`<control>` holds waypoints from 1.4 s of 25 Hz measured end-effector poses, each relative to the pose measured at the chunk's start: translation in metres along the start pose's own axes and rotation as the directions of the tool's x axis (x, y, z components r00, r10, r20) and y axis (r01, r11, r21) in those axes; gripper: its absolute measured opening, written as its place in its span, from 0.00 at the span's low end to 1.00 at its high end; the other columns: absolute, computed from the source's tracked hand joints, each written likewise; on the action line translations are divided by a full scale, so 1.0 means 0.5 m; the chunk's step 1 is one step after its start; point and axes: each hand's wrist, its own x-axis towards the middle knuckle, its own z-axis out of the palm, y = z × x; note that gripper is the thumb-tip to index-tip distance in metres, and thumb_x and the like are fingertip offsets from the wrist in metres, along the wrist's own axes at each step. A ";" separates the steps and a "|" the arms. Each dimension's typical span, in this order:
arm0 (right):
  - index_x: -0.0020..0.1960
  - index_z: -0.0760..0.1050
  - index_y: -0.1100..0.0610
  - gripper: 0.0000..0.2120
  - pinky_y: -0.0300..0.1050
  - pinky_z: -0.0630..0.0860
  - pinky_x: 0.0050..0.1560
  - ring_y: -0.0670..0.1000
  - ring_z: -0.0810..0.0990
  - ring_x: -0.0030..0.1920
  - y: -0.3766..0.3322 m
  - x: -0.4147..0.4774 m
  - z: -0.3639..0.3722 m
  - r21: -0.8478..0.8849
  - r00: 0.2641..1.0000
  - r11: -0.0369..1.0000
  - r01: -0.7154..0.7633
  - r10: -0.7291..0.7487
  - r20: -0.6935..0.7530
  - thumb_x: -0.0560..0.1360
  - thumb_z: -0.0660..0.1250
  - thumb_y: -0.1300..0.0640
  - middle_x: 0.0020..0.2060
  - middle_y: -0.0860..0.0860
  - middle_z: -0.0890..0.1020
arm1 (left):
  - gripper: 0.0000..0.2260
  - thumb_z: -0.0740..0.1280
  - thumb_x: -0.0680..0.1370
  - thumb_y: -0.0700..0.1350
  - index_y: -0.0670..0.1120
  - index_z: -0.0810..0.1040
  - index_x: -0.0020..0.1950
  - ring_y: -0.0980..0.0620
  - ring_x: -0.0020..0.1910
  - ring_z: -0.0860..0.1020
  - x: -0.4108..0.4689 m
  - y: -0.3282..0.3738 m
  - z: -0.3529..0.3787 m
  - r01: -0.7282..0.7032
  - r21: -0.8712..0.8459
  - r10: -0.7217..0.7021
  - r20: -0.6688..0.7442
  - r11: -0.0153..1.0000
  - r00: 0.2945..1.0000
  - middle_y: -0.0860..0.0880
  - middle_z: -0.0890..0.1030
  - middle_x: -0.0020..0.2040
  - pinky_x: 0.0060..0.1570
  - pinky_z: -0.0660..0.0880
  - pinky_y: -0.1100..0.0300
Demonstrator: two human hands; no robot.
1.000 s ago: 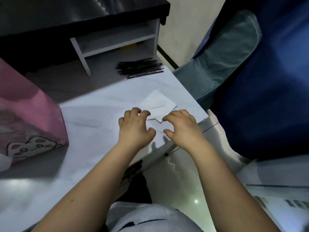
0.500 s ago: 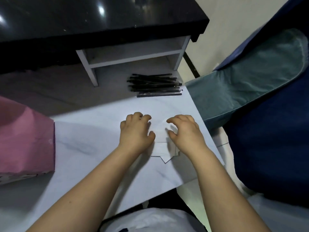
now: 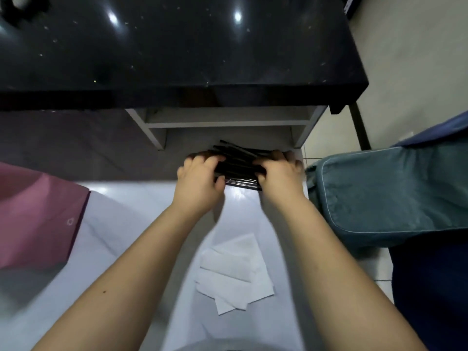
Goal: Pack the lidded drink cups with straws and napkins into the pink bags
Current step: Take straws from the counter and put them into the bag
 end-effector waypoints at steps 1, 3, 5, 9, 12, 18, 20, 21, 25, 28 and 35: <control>0.59 0.79 0.45 0.14 0.49 0.59 0.57 0.59 0.65 0.62 0.002 0.011 0.002 0.013 1.000 1.000 0.007 -0.007 0.001 0.74 0.66 0.54 0.59 0.52 0.75 | 0.20 0.66 0.75 0.47 0.51 0.72 0.68 0.40 0.61 0.67 0.002 0.002 0.002 0.021 -0.007 -0.021 -0.004 1.000 1.000 0.45 0.74 0.60 0.59 0.65 0.50; 0.54 0.81 0.46 0.11 0.48 0.58 0.55 0.58 0.66 0.61 0.006 0.025 0.008 0.044 1.000 0.999 0.023 -0.023 -0.011 0.74 0.66 0.55 0.56 0.50 0.76 | 0.20 0.66 0.75 0.46 0.51 0.73 0.67 0.40 0.61 0.68 0.005 0.001 0.002 0.045 -0.020 -0.045 -0.023 0.999 0.999 0.44 0.75 0.60 0.59 0.65 0.50; 0.49 0.81 0.50 0.08 0.48 0.57 0.53 0.58 0.67 0.59 0.009 0.032 0.014 0.072 0.997 0.996 0.045 -0.041 -0.060 0.72 0.66 0.59 0.53 0.50 0.77 | 0.19 0.66 0.75 0.45 0.51 0.74 0.66 0.40 0.59 0.68 0.005 -0.002 -0.003 0.042 -0.023 -0.043 -0.060 0.999 0.997 0.44 0.76 0.58 0.58 0.65 0.50; 0.52 0.79 0.52 0.10 0.48 0.58 0.54 0.58 0.67 0.60 0.017 0.038 0.018 0.082 0.998 0.995 0.048 -0.045 -0.043 0.72 0.68 0.57 0.55 0.51 0.77 | 0.17 0.67 0.74 0.44 0.49 0.76 0.63 0.41 0.55 0.68 0.001 -0.016 -0.014 0.071 -0.017 -0.073 -0.117 0.997 0.991 0.45 0.75 0.52 0.55 0.67 0.51; 0.55 0.79 0.51 0.11 0.50 0.59 0.53 0.59 0.68 0.59 0.021 0.039 0.028 0.024 0.993 0.993 0.117 -0.116 -0.027 0.73 0.67 0.55 0.55 0.52 0.77 | 0.18 0.68 0.73 0.43 0.49 0.76 0.62 0.43 0.55 0.69 -0.013 -0.017 -0.013 0.040 -0.046 -0.046 -0.134 0.998 0.990 0.47 0.75 0.52 0.54 0.67 0.51; 0.52 0.79 0.56 0.08 0.51 0.65 0.56 0.61 0.73 0.56 0.022 0.029 0.003 0.150 0.986 0.981 0.124 -0.105 -0.127 0.75 0.64 0.60 0.50 0.55 0.81 | 0.18 0.69 0.72 0.42 0.49 0.76 0.62 0.45 0.57 0.68 -0.018 -0.022 -0.024 0.019 -0.068 -0.031 -0.185 0.997 0.982 0.48 0.75 0.54 0.54 0.65 0.54; 0.56 0.76 0.57 0.12 0.51 0.70 0.54 0.62 0.75 0.55 0.027 0.032 -0.003 0.168 0.993 0.981 0.101 -0.089 -0.079 0.75 0.62 0.64 0.51 0.58 0.80 | 0.18 0.69 0.73 0.42 0.50 0.76 0.63 0.45 0.57 0.68 -0.014 -0.016 -0.026 0.027 -0.055 -0.037 -0.187 0.998 0.982 0.49 0.75 0.55 0.55 0.65 0.54; 0.59 0.75 0.56 0.13 0.51 0.71 0.54 0.62 0.75 0.56 0.027 0.036 -0.001 0.142 0.996 0.985 0.094 -0.091 -0.025 0.75 0.62 0.64 0.53 0.59 0.79 | 0.19 0.69 0.73 0.43 0.51 0.76 0.63 0.45 0.58 0.68 -0.012 -0.012 -0.024 0.027 -0.043 -0.034 -0.177 0.999 0.984 0.49 0.75 0.55 0.55 0.64 0.54; 0.62 0.73 0.56 0.15 0.48 0.70 0.50 0.61 0.74 0.57 0.017 0.050 0.018 0.055 0.992 0.992 0.110 -0.113 0.061 0.77 0.65 0.52 0.56 0.58 0.78 | 0.20 0.68 0.72 0.41 0.50 0.75 0.64 0.44 0.58 0.68 -0.014 -0.001 -0.006 0.022 -0.021 -0.025 -0.133 1.000 0.991 0.48 0.76 0.56 0.56 0.65 0.52; 0.58 0.76 0.56 0.12 0.46 0.67 0.44 0.61 0.76 0.53 0.012 0.055 0.024 0.124 0.997 0.989 0.076 -0.079 0.016 0.76 0.66 0.54 0.52 0.58 0.80 | 0.19 0.69 0.71 0.40 0.50 0.77 0.61 0.44 0.58 0.70 -0.025 0.001 0.006 0.014 -0.025 -0.018 -0.149 1.000 0.989 0.49 0.77 0.55 0.54 0.67 0.52; 0.51 0.78 0.56 0.08 0.46 0.72 0.48 0.60 0.72 0.56 0.004 0.052 -0.023 0.157 0.997 0.985 0.066 -0.072 0.036 0.75 0.66 0.52 0.52 0.57 0.77 | 0.18 0.69 0.72 0.41 0.51 0.77 0.62 0.48 0.62 0.69 -0.073 -0.002 0.017 0.005 -0.044 -0.011 -0.135 0.999 0.991 0.52 0.76 0.58 0.59 0.65 0.53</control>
